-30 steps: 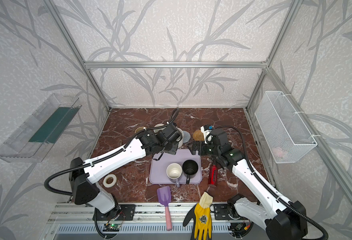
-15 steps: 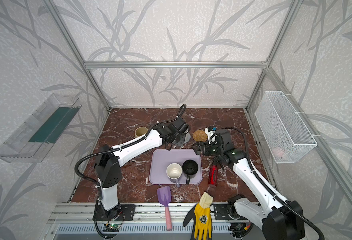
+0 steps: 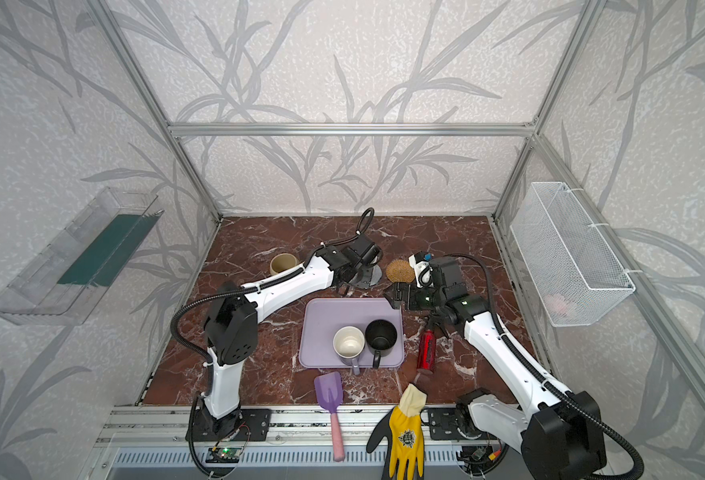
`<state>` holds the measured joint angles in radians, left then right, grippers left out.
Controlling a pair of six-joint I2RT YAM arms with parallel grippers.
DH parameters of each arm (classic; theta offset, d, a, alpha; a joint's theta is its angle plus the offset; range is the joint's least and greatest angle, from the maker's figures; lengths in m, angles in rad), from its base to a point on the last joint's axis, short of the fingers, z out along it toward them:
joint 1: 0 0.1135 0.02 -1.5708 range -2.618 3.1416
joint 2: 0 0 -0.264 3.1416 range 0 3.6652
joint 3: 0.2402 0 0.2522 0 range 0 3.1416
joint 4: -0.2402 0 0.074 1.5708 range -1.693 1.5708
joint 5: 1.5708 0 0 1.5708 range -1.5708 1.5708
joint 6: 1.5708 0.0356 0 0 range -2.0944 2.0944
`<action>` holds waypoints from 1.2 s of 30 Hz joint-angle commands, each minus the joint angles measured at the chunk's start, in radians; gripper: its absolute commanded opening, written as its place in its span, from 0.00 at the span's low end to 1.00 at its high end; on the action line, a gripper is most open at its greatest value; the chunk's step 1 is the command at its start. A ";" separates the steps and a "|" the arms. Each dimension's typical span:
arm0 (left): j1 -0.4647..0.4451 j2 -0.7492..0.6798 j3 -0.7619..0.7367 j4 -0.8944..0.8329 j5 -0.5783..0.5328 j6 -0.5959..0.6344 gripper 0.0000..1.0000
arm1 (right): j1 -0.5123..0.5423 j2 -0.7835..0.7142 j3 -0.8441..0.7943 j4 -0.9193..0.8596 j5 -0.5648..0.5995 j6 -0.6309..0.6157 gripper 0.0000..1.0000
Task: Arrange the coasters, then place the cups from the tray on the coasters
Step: 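Lower the held speckled mug onto the blue rope coaster with left gripper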
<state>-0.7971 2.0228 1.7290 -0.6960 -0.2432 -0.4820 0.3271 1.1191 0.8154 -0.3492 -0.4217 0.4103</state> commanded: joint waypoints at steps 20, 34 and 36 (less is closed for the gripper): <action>0.007 0.058 0.034 0.136 -0.048 -0.027 0.00 | -0.005 -0.004 -0.045 0.018 -0.001 -0.040 0.99; 0.007 0.094 -0.004 0.100 -0.012 -0.120 0.12 | -0.007 -0.045 -0.059 -0.004 0.003 -0.041 0.99; 0.007 0.086 -0.020 0.098 -0.020 -0.134 0.25 | -0.007 -0.047 -0.063 -0.001 0.000 -0.035 0.99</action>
<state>-0.7959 2.1281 1.7279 -0.6098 -0.2371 -0.5739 0.3252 1.0904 0.7677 -0.3420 -0.4263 0.3763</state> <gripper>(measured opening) 0.224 0.991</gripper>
